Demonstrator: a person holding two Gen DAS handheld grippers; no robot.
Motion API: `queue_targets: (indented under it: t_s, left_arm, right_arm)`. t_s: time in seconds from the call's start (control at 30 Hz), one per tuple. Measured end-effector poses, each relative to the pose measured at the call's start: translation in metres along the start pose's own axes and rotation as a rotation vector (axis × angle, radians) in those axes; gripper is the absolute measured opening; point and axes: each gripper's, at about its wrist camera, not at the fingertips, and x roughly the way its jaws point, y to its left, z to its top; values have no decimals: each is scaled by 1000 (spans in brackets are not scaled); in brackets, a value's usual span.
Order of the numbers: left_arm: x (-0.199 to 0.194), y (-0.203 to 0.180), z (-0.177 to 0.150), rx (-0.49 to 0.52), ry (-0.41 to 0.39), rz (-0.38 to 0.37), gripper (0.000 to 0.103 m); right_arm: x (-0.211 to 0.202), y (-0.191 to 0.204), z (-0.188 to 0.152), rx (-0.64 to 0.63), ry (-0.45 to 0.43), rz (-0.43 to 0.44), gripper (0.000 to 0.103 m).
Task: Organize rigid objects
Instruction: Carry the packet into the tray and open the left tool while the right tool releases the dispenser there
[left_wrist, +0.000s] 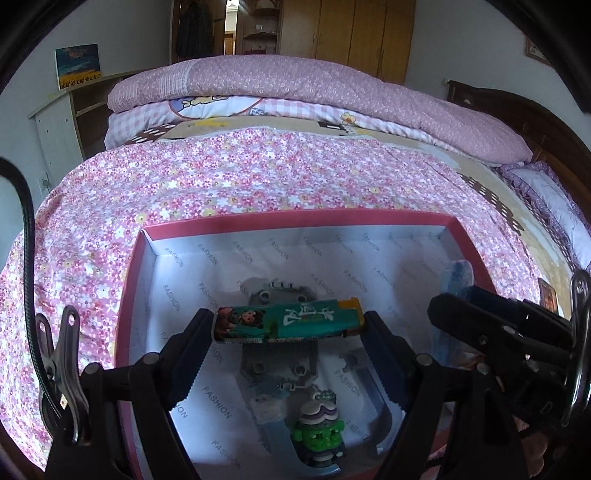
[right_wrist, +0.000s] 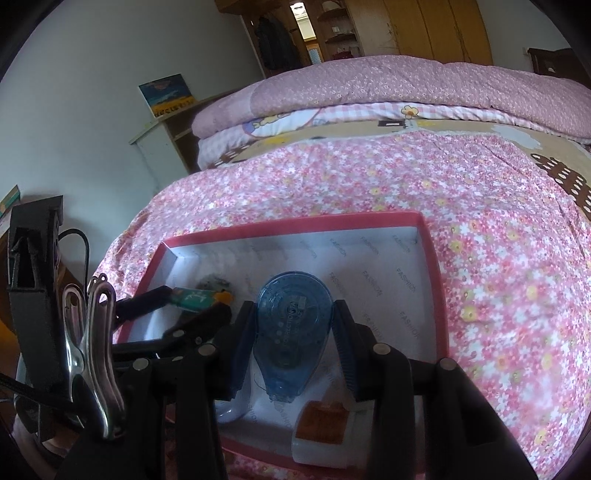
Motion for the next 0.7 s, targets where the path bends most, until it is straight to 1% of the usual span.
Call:
queue_targets:
  t_s: [0.13,0.27,0.4,0.7]
  left_arm:
    - [3,0,0,-6,16,-8,84]
    - [5,0,0,-7,27,-9,84]
    - [7,0,1,-6,35,-12,85]
    - [0,-1,2,-3,23,-6,85]
  right_arm:
    - [0,-1,0,5,0,-2,44]
    - [-2,0,-1,-1,-7,-11,48]
    - [-3,-1,-1,9,-3,-11,48]
    - [-9,2,-2,15,-11,3,48]
